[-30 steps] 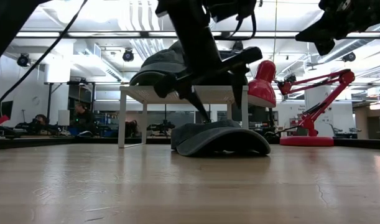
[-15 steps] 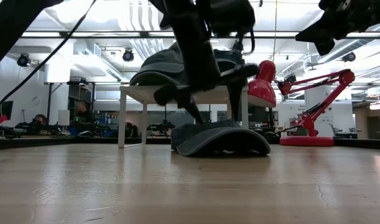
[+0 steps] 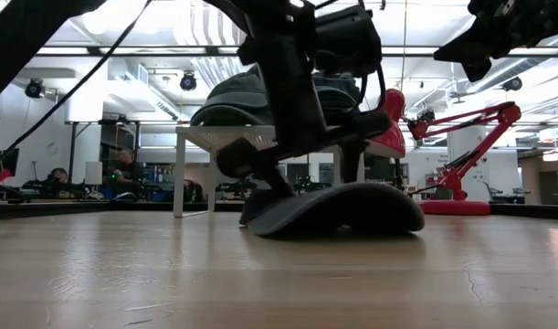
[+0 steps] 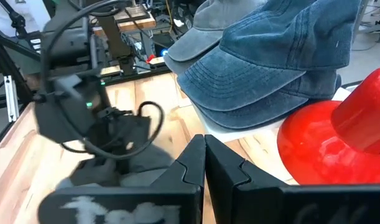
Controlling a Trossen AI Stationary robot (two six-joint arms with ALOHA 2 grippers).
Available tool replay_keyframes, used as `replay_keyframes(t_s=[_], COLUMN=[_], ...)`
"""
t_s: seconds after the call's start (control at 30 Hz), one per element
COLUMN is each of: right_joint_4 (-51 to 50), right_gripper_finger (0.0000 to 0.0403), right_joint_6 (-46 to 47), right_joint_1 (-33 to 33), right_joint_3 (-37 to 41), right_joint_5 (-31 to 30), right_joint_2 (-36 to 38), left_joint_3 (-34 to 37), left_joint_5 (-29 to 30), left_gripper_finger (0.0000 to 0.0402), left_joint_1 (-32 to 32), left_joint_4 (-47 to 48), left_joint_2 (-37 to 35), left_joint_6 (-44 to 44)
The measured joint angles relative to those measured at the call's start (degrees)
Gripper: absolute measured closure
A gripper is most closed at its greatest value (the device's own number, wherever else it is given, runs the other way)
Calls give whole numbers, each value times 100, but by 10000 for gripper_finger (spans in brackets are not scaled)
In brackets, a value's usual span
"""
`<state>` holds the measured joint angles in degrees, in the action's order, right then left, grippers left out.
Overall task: Pick & Place hat
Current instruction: Stack the bottom light gray cap on the top of the other light gray cap on the shelf
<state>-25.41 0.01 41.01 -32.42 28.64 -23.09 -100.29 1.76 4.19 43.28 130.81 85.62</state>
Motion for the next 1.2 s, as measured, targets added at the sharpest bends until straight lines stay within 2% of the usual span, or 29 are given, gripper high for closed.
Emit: replay_keyframes(t_s=[0.17,0.37,0.57,0.9,1.2], right_joint_4=[-1,-2,-2,-2,-4], right_gripper_finger=[394,394,394,394,394], right_joint_6=[0,0,0,0,-22], right_joint_1=[1,0,2,0,2], right_joint_3=[0,0,0,0,0], right_joint_5=[0,0,0,2,0], right_joint_2=[2,2,2,7,4], left_joint_3=[7,22,26,22,-204], left_joint_5=[-248,-429,-382,110,468], left_gripper_finger=[143,196,265,385,390], left_joint_1=[353,872,1173,1235,1376], left_joint_4=[652,1454,1585,1637,2955], left_joint_2=[-3,-6,-36,-355,-1215], left_joint_6=[369,1034,1614,1592,1625])
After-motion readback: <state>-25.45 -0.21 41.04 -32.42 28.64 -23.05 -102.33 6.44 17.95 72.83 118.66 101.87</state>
